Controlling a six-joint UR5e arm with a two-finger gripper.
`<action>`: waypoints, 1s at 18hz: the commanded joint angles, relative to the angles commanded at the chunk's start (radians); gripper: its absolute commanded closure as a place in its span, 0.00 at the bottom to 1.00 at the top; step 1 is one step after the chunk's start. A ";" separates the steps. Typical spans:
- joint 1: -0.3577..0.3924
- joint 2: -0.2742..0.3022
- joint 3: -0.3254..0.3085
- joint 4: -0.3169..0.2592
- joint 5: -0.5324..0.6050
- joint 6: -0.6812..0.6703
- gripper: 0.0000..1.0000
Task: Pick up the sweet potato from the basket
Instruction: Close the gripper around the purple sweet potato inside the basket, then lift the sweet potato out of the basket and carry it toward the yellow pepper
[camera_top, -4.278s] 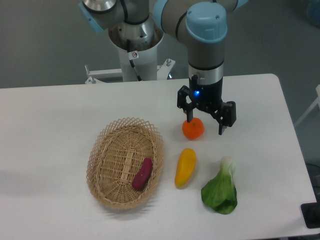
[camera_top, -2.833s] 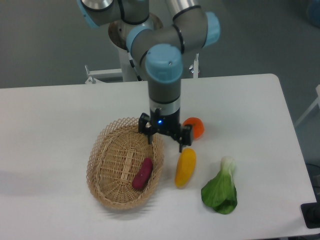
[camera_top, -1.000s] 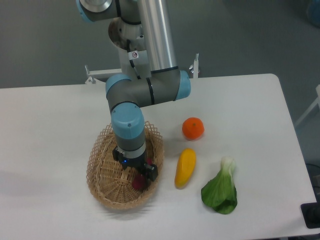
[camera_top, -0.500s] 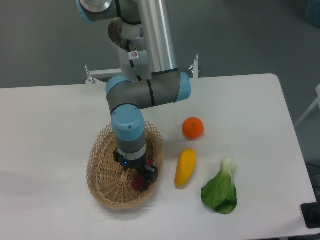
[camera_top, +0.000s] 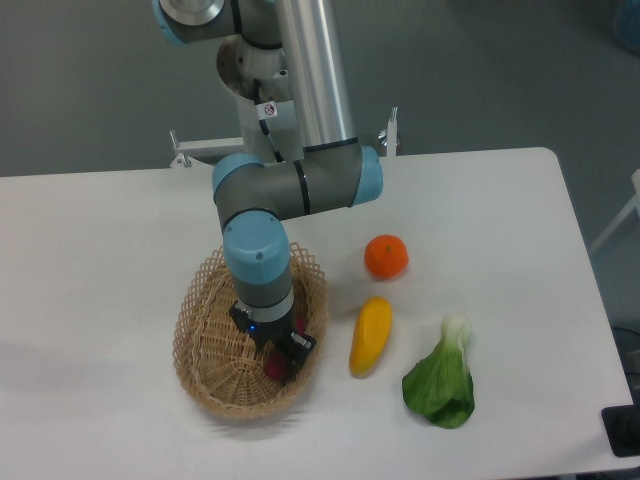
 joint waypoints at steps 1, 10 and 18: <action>0.000 0.000 0.000 0.000 0.000 0.000 0.52; 0.002 0.031 0.003 -0.002 0.000 0.000 0.60; 0.023 0.136 0.037 -0.025 -0.017 0.037 0.60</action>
